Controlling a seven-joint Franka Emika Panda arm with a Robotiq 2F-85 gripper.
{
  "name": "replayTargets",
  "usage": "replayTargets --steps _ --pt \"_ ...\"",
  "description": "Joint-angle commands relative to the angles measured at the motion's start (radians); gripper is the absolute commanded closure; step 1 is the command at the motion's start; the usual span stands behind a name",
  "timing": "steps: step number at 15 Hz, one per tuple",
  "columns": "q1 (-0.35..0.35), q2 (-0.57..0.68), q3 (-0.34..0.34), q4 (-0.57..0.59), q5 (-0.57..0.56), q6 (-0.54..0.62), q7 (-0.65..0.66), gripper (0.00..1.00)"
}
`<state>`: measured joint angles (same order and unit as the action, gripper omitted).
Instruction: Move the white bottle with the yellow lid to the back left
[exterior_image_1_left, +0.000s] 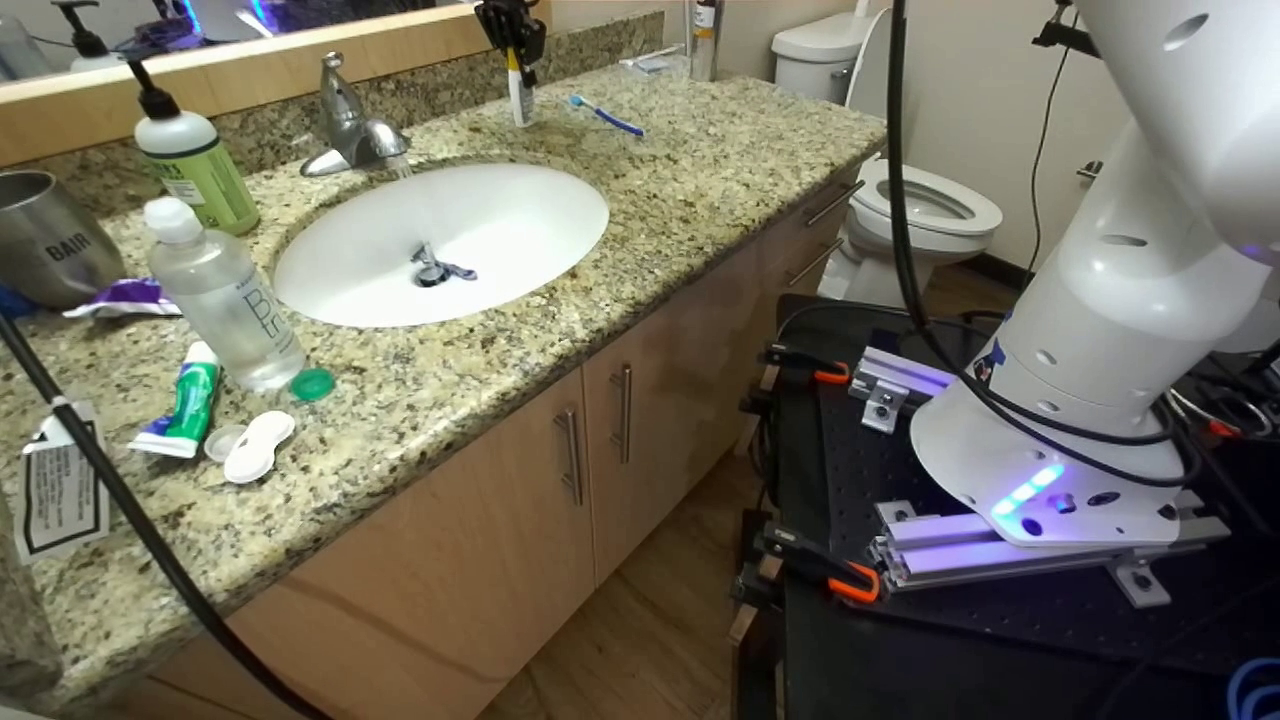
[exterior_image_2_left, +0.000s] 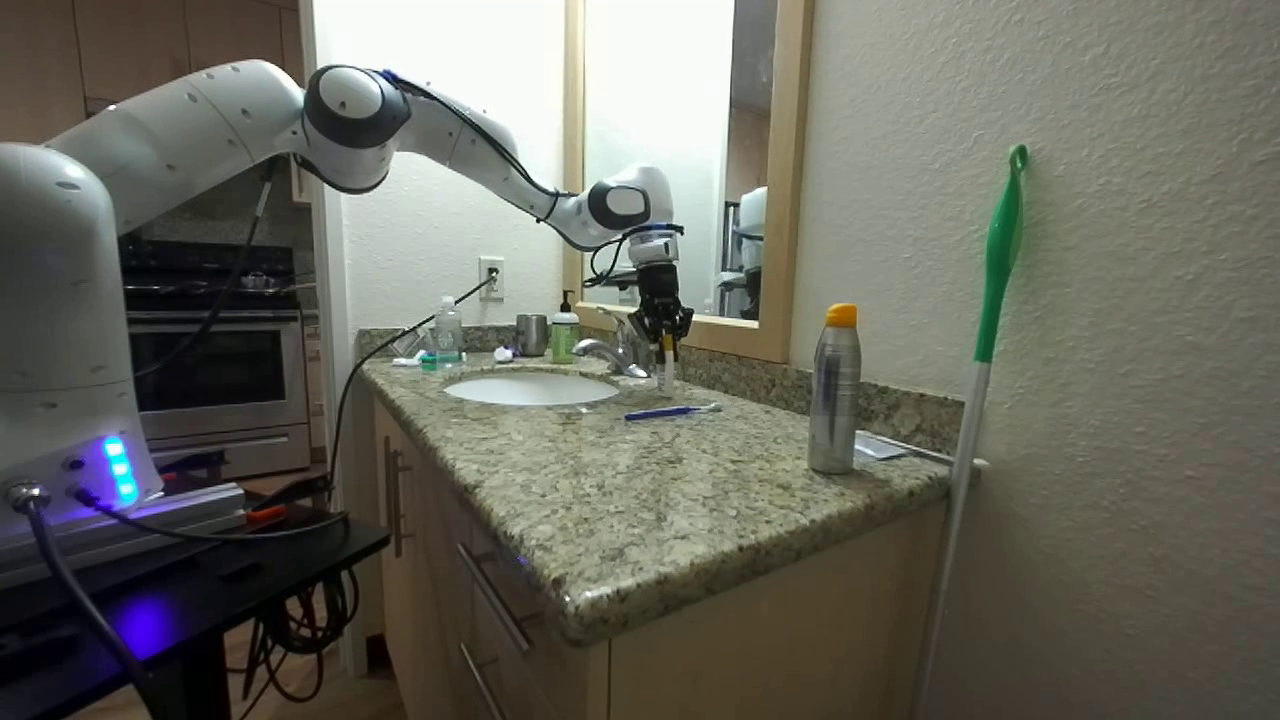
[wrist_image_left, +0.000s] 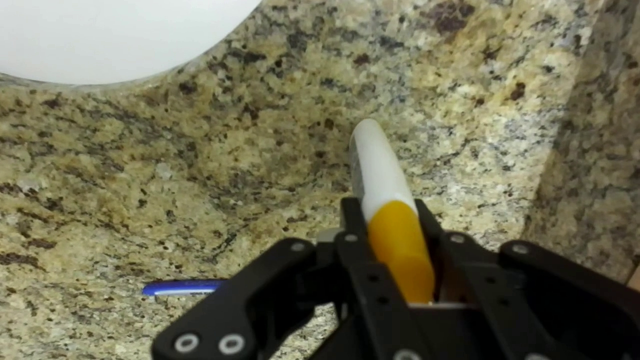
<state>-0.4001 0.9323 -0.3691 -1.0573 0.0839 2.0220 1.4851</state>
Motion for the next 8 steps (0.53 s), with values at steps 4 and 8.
replayTargets --steps 4,8 --pt "-0.012 0.031 0.007 0.057 0.011 -0.048 0.008 0.47" --pt "-0.002 -0.011 0.010 0.017 0.009 -0.015 -0.017 0.20"
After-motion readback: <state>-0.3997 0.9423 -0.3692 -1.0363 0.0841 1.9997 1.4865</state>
